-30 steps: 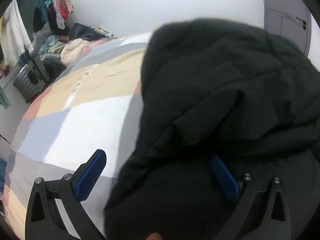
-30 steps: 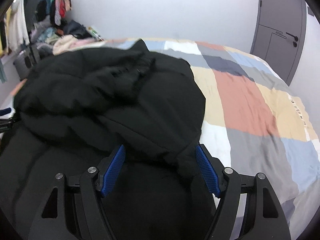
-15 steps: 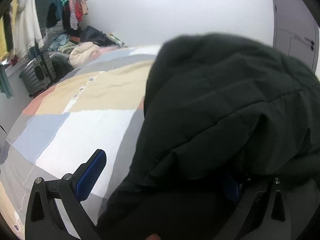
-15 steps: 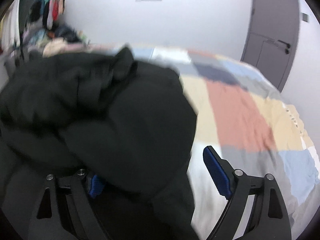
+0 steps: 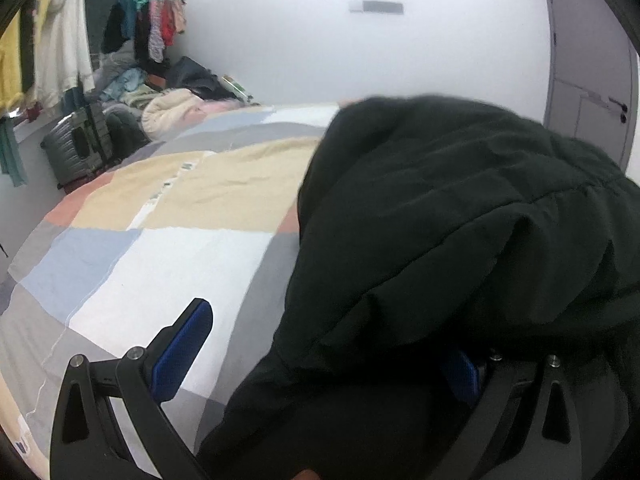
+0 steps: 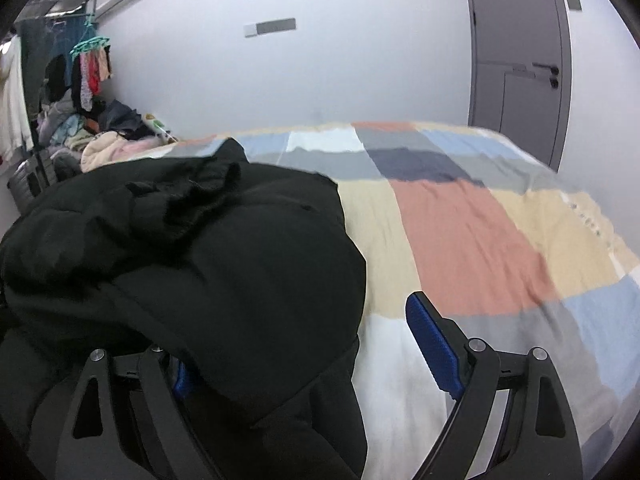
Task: Fold large clothes
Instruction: 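Lay the hem over the collar and open both grippers, withdrawing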
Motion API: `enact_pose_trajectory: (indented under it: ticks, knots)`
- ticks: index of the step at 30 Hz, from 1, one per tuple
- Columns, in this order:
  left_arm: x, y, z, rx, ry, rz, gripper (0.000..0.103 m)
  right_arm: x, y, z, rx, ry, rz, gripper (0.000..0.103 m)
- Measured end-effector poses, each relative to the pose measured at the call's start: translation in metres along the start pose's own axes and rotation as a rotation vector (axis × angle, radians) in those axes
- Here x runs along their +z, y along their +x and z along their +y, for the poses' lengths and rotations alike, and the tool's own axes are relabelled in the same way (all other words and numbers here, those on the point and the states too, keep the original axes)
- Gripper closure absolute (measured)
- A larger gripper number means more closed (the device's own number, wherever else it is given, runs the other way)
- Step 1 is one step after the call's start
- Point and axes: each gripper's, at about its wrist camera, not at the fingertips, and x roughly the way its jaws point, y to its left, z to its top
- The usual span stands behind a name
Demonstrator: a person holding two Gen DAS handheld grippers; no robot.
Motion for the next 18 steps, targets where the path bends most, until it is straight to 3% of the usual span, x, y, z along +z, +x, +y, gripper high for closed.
enact_pose_trajectory:
  ticks: [8, 11, 14, 18]
  knots:
    - [-0.006, -0.008, 0.005, 0.044, 0.027, 0.065, 0.0, -0.005, -0.005, 0.003, -0.023, 0.006, 0.005, 0.016]
    - [-0.003, -0.003, 0.015, 0.122, 0.006, 0.081, 0.0, -0.006, -0.006, 0.002, -0.037, 0.0, 0.008, 0.016]
    - [0.005, -0.002, 0.033, 0.084, -0.082, 0.05, 0.0, -0.008, -0.007, -0.001, -0.039, 0.005, 0.006, 0.016]
    - [0.02, 0.001, 0.047, 0.053, -0.128, 0.006, 0.0, -0.007, -0.008, -0.002, -0.04, 0.004, -0.011, 0.016]
